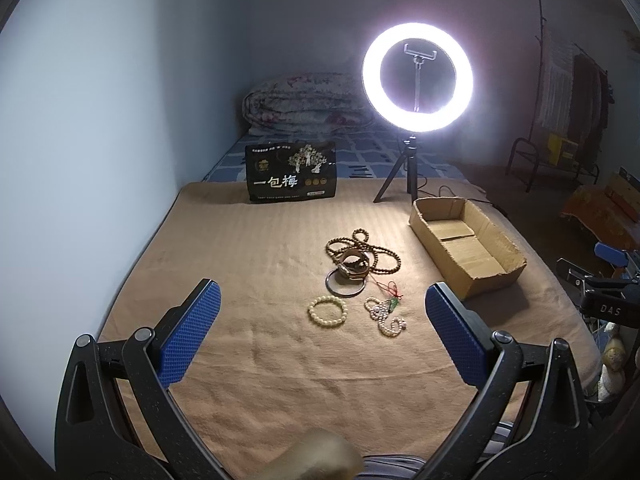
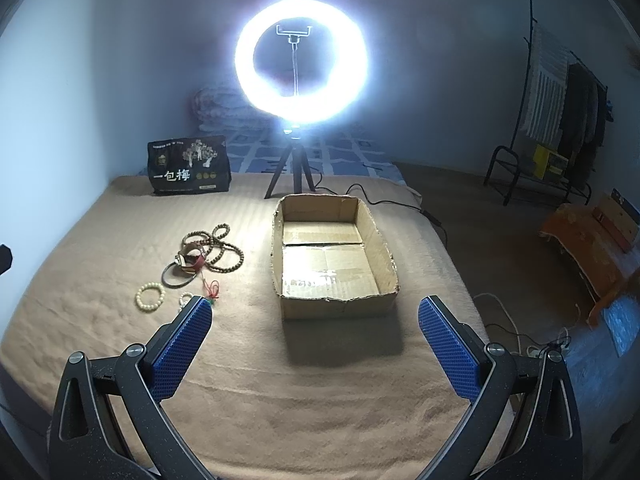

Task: Organize jewelry
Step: 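Move both tools toward the jewelry pile on the bed, then grasp the pale green bead bracelet with left tool while right grasps the pearl necklace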

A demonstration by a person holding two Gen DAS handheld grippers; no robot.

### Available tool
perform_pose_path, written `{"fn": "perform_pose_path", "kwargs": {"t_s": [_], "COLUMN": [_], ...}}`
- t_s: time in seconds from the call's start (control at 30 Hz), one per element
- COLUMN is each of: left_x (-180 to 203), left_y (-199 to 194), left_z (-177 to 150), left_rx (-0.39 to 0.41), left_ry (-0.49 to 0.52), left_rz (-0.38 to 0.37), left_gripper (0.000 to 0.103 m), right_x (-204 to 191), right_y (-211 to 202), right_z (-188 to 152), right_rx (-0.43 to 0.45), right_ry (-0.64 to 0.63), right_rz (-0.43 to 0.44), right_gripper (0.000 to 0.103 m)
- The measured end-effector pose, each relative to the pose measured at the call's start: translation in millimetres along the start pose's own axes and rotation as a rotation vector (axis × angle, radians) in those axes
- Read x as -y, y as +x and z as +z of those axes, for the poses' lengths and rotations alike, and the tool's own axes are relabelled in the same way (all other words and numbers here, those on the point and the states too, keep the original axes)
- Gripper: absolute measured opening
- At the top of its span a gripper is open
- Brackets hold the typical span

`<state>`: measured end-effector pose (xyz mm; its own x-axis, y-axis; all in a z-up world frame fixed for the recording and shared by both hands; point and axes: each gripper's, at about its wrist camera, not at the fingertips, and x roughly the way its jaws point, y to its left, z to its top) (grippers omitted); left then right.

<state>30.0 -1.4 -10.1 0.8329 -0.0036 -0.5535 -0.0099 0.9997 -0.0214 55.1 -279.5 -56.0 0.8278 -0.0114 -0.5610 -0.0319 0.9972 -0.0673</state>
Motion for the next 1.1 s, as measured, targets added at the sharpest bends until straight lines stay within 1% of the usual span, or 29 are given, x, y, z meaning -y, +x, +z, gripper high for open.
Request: {"fn": "perform_pose_path", "kwargs": {"t_s": [0.07,0.13,0.27,0.3,0.33,0.37,0.43,0.47,0.5,0.6,0.63,0.67,0.73,0.77,0.8,0.83,0.87,0.9,0.97,1.0,1.03,1.1], "left_x": [-5.7,-12.2,-22.4,-24.3,-26.3,-27.7,-31.1,-32.8,-33.9,-38.0,-38.3,-38.1,-37.8,-37.9,-37.8,-37.8,-37.4,-36.9,-35.2,-35.0,-33.7,-31.9], "left_y": [6.6,13.7,29.0,33.1,37.6,41.5,51.4,56.4,60.7,77.3,82.0,87.0,98.1,103.7,108.1,113.2,117.5,124.1,135.4,140.7,147.0,158.0], "left_z": [-0.1,-0.8,-3.3,-4.7,-5.8,-5.7,-7.9,-9.5,-10.7,-16.2,-18.3,-19.7,-24.2,-26.2,-27.8,-29.6,-31.1,-32.8,-34.0,-35.2,-36.0,-38.3], "left_rx": [-0.011,-0.023,-0.052,-0.059,-0.067,-0.077,-0.098,-0.107,-0.117,-0.152,-0.161,-0.170,-0.196,-0.208,-0.218,-0.227,-0.235,-0.248,-0.267,-0.275,-0.286,-0.303], "left_ry": [-0.010,-0.020,-0.024,-0.020,-0.016,-0.014,-0.014,-0.016,-0.017,-0.023,-0.022,-0.020,-0.015,-0.015,-0.016,-0.016,-0.014,-0.011,-0.009,-0.009,-0.006,0.001], "left_rz": [0.007,0.016,0.013,0.009,0.005,0.002,-0.007,-0.012,-0.015,-0.034,-0.039,-0.046,-0.065,-0.077,-0.085,-0.091,-0.098,-0.106,-0.118,-0.123,-0.128,-0.146], "left_gripper": [0.103,0.103,0.103,0.103,0.103,0.103,0.103,0.100,0.098,0.095,0.092,0.087,0.083,0.083,0.083,0.081,0.076,0.074,0.074,0.074,0.074,0.073], "right_x": [-2.2,-5.5,-11.1,-13.1,-15.5,-18.5,-24.6,-27.1,-31.6,-46.8,-49.7,-54.6,-63.8,-67.9,-73.9,-78.1,-83.7,-86.7,-94.1,-97.1,-99.8,-104.7], "right_y": [4.0,8.7,18.7,21.6,25.8,30.2,40.3,41.7,46.7,60.5,65.2,70.9,81.9,87.3,94.8,99.7,106.9,110.4,122.4,128.1,132.6,143.5], "right_z": [0.2,0.7,0.9,2.2,3.3,5.9,8.3,9.0,9.6,7.3,4.6,3.3,0.0,-1.8,-3.8,-5.0,-6.8,-7.9,-10.5,-11.7,-12.4,-15.4], "right_rx": [-0.010,0.005,0.003,0.013,0.008,0.029,-0.004,-0.013,-0.020,-0.072,-0.099,-0.108,-0.138,-0.157,-0.176,-0.191,-0.214,-0.227,-0.257,-0.271,-0.288,-0.318], "right_ry": [-0.011,-0.020,-0.025,-0.049,-0.057,-0.077,-0.097,-0.083,-0.106,-0.154,-0.164,-0.182,-0.207,-0.218,-0.234,-0.243,-0.256,-0.258,-0.268,-0.271,-0.270,-0.271], "right_rz": [0.004,0.018,0.101,0.101,0.130,0.125,0.160,0.187,0.192,0.255,0.276,0.293,0.330,0.349,0.377,0.394,0.411,0.425,0.456,0.466,0.482,0.505], "right_gripper": [0.103,0.103,0.103,0.103,0.103,0.103,0.103,0.103,0.103,0.103,0.103,0.102,0.102,0.102,0.100,0.095,0.092,0.091,0.090,0.088,0.084,0.083]}}
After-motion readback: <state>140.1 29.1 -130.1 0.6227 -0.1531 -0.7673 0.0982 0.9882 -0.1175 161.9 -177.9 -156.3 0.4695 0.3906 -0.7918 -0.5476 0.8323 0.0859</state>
